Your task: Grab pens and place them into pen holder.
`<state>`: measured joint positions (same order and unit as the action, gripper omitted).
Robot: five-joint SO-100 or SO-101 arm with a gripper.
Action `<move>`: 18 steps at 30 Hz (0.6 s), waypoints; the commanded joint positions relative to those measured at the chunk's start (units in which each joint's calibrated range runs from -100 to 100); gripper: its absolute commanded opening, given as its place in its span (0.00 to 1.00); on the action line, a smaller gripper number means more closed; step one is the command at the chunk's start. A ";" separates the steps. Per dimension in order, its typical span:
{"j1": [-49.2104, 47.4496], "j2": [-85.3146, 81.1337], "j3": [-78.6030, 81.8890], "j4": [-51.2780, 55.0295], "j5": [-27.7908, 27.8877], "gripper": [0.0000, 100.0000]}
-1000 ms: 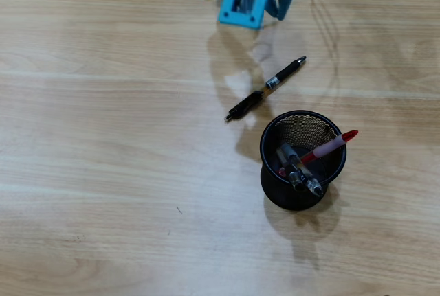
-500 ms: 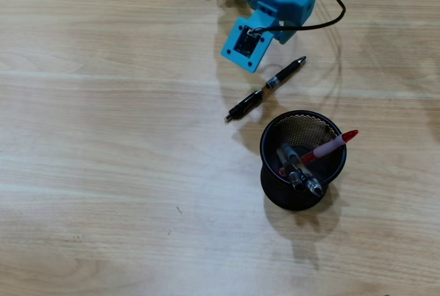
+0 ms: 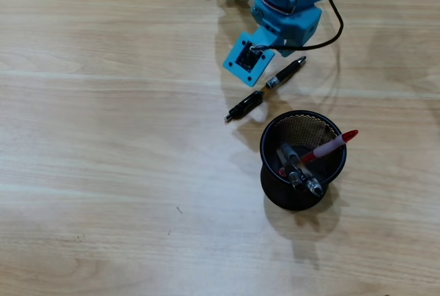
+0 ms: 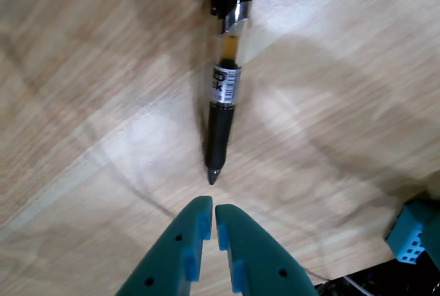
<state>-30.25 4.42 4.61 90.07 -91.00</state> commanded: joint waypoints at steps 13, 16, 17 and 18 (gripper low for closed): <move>-0.70 5.05 0.82 -14.86 -0.36 0.27; -0.25 5.56 2.63 -16.04 -0.36 0.27; -0.06 5.73 3.35 -16.41 -0.36 0.27; -0.06 5.90 4.07 -16.95 -0.41 0.27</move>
<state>-30.54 10.37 7.54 74.79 -91.05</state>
